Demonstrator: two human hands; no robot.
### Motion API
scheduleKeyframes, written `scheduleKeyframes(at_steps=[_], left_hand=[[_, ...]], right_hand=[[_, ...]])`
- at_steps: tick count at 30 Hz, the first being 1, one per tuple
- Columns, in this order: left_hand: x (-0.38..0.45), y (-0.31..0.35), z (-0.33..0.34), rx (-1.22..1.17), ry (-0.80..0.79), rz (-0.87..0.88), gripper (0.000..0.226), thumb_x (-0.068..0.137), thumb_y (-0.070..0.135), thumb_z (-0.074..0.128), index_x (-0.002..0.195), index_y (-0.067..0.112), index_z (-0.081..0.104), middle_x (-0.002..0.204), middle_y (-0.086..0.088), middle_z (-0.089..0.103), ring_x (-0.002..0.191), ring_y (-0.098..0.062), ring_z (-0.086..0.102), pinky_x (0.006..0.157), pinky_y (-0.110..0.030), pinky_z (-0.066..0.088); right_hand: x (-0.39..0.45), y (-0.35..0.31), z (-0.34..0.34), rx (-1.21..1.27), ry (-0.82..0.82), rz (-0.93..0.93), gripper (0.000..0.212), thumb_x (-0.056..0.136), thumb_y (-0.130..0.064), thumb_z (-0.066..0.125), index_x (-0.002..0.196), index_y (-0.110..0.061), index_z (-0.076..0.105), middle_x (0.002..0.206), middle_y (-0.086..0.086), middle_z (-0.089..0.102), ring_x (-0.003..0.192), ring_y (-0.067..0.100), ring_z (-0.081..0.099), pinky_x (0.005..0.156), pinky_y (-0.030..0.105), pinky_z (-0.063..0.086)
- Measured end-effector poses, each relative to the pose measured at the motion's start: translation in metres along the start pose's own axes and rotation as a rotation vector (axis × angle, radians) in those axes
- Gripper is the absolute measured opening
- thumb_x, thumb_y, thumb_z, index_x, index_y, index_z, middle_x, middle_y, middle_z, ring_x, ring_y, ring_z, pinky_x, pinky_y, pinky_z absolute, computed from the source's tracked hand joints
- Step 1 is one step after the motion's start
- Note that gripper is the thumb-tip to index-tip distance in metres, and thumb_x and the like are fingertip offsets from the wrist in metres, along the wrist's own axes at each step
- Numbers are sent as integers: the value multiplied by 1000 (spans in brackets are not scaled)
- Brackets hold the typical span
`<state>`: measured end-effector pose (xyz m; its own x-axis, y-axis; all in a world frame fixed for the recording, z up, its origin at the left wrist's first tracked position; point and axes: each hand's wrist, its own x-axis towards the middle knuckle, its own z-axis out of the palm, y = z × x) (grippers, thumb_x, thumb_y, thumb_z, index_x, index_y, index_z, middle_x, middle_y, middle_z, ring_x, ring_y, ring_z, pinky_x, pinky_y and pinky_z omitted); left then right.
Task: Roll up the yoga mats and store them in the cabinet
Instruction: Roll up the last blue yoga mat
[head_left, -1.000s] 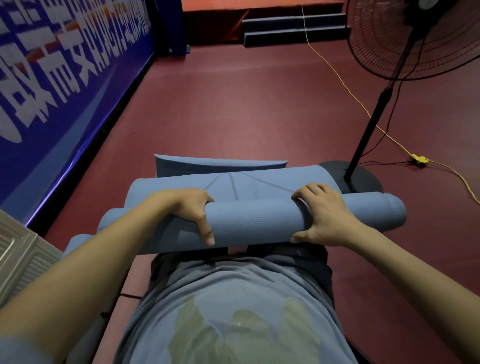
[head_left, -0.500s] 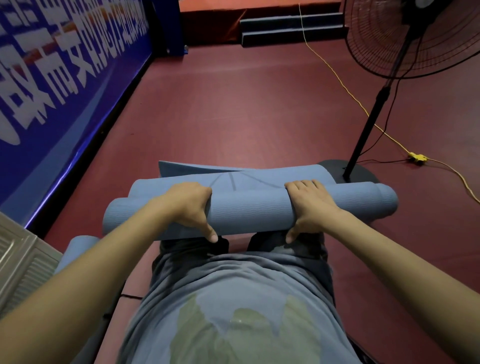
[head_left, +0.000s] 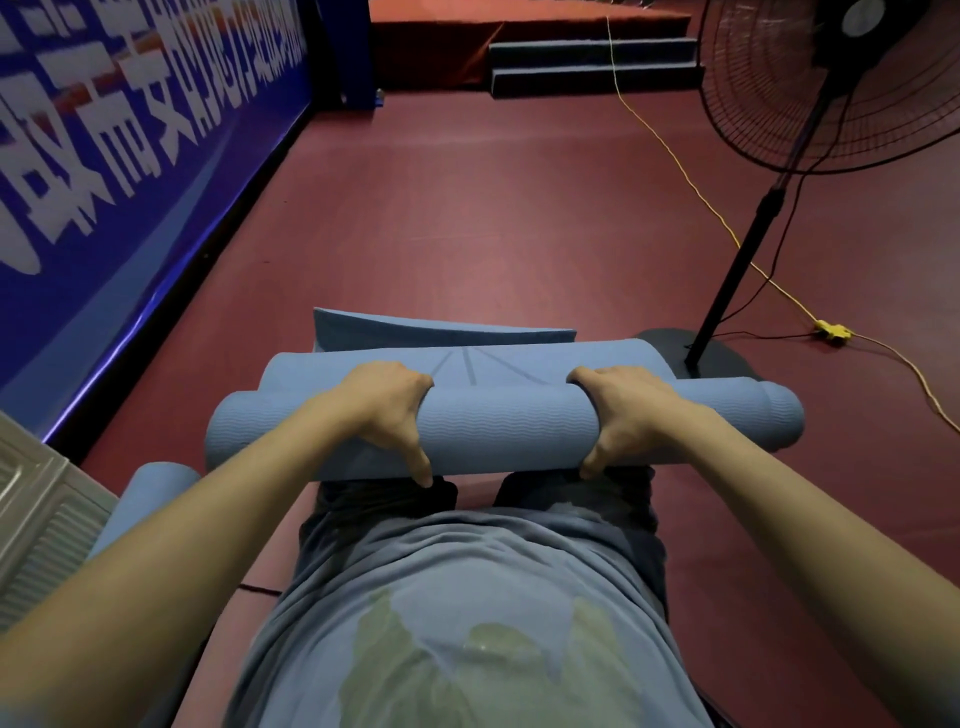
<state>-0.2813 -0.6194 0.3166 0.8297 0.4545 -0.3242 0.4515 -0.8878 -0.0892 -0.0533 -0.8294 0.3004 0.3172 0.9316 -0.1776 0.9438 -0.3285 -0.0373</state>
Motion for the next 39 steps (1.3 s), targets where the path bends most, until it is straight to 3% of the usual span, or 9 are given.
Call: scheduleKeyframes(at_steps=[6, 12, 16, 22, 27, 31, 33, 36, 39], left_hand=[[-1, 8, -16, -137, -143, 26, 81, 26, 76, 88, 87, 29, 64, 87, 13, 67, 82, -14, 64, 75, -33, 56], [-7, 12, -3, -319, -228, 38, 75, 31, 64, 96, 92, 27, 71, 90, 15, 71, 84, -10, 67, 78, -32, 59], [-4, 7, 2, -402, -187, 74, 77, 37, 58, 99, 104, 29, 72, 98, 18, 72, 90, -7, 68, 85, -33, 58], [11, -12, -2, -443, -92, 106, 117, 35, 62, 96, 142, 37, 55, 135, 16, 53, 122, -10, 52, 104, -30, 43], [9, -30, 2, -605, 146, 119, 88, 40, 58, 99, 116, 39, 60, 118, 22, 56, 109, -1, 55, 88, -27, 46], [11, -39, 0, -583, 214, 134, 74, 40, 82, 84, 98, 39, 67, 103, 24, 67, 97, 0, 61, 90, -38, 54], [10, -37, -5, -500, 194, 114, 80, 44, 92, 74, 105, 41, 71, 109, 24, 70, 103, -2, 64, 95, -39, 53], [7, -31, -14, -250, 159, 81, 76, 72, 78, 73, 134, 35, 67, 131, 15, 68, 121, -14, 62, 99, -38, 50], [4, -21, -16, -118, 73, 79, 82, 58, 85, 74, 122, 34, 65, 118, 10, 70, 108, -22, 62, 92, -42, 53]], right_hand=[[-3, 8, -14, 115, -228, 34, 99, 35, -67, 89, 121, -39, 50, 111, -12, 61, 102, 17, 58, 86, 39, 54], [-14, 15, -9, 193, -334, 2, 91, 38, -63, 92, 117, -40, 55, 111, -19, 60, 105, 11, 58, 91, 33, 52], [-13, 19, -1, 262, -230, -2, 94, 38, -66, 92, 118, -42, 51, 116, -21, 57, 109, 11, 58, 95, 35, 50], [-13, 26, 9, 403, 128, -94, 87, 36, -63, 95, 106, -35, 51, 114, -15, 49, 108, 10, 49, 90, 36, 48], [-4, 30, 4, 392, 99, 11, 90, 46, -77, 77, 125, -37, 61, 122, -13, 62, 118, 17, 54, 100, 44, 47], [0, 25, 0, 260, 17, 53, 90, 71, -72, 57, 151, -35, 43, 148, -8, 52, 139, 23, 40, 114, 55, 31], [0, 18, 3, 237, 52, 51, 77, 83, -59, 57, 154, -34, 37, 152, -6, 47, 142, 24, 36, 116, 59, 25], [1, 12, 12, 255, 151, 63, 49, 94, -38, 58, 139, -27, 43, 138, -1, 56, 130, 28, 46, 113, 54, 25], [4, 11, 1, 194, 113, 75, 49, 95, -51, 55, 137, -25, 49, 130, 1, 60, 127, 27, 48, 110, 55, 28]])
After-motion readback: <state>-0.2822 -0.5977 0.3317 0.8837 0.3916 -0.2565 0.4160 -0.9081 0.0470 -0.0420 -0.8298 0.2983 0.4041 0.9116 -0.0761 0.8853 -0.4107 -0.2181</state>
